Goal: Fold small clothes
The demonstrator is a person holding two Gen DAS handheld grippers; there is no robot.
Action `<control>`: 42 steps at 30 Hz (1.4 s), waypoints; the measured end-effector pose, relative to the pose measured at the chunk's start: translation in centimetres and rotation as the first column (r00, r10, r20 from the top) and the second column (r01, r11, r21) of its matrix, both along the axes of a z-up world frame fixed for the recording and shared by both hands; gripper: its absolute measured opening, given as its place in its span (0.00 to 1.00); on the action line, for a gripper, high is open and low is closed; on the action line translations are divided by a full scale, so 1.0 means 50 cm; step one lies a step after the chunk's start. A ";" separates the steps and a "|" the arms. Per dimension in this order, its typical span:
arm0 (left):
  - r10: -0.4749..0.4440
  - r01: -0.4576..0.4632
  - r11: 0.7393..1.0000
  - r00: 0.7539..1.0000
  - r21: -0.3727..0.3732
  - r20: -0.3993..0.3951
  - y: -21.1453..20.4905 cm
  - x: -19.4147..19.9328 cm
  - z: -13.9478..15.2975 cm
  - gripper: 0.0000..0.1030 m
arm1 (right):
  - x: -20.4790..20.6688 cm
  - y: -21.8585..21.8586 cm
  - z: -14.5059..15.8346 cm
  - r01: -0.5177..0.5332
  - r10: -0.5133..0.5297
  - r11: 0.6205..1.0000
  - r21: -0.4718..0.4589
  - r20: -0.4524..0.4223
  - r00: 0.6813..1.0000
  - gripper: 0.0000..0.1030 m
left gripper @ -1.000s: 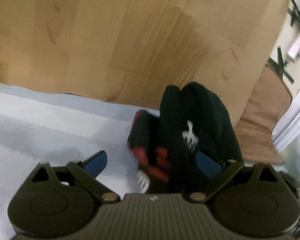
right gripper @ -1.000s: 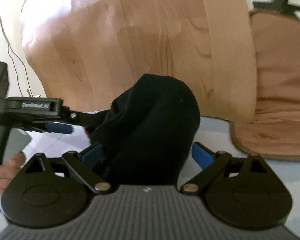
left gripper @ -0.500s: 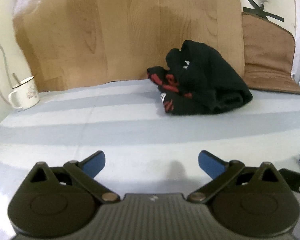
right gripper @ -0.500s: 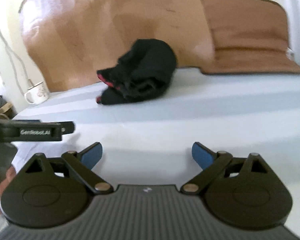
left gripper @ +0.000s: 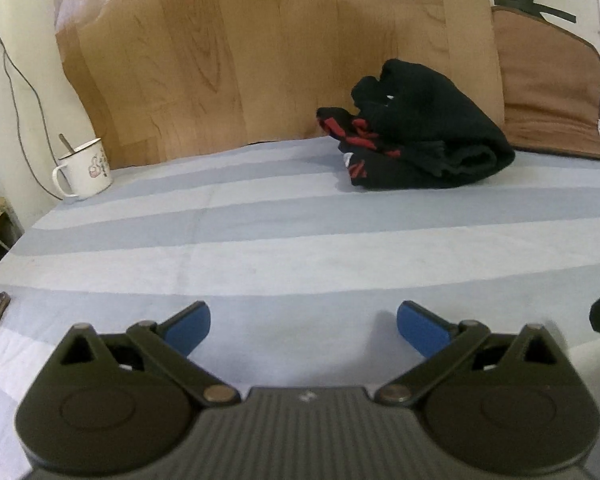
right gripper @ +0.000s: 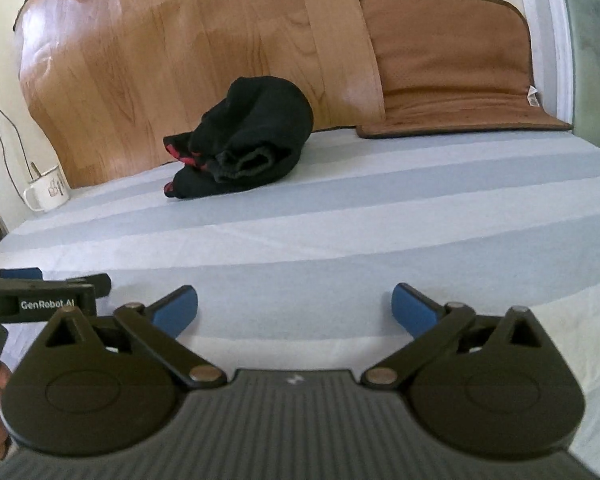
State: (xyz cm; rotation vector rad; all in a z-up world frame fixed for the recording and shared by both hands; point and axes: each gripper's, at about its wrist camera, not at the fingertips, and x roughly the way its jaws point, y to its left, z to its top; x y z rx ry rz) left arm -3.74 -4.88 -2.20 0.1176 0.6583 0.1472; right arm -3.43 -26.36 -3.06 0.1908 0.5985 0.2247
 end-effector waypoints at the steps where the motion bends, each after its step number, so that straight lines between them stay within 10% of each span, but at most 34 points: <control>1: -0.004 0.004 1.000 1.000 0.001 -0.002 -0.001 0.000 -0.001 1.00 | -0.002 0.001 -0.001 0.000 0.000 1.000 0.000 0.001 1.000 1.00; 42: -0.002 0.002 1.000 0.999 -0.012 -0.034 0.007 0.007 -0.005 1.00 | -0.013 -0.010 -0.001 0.002 -0.003 0.999 0.052 0.011 1.000 1.00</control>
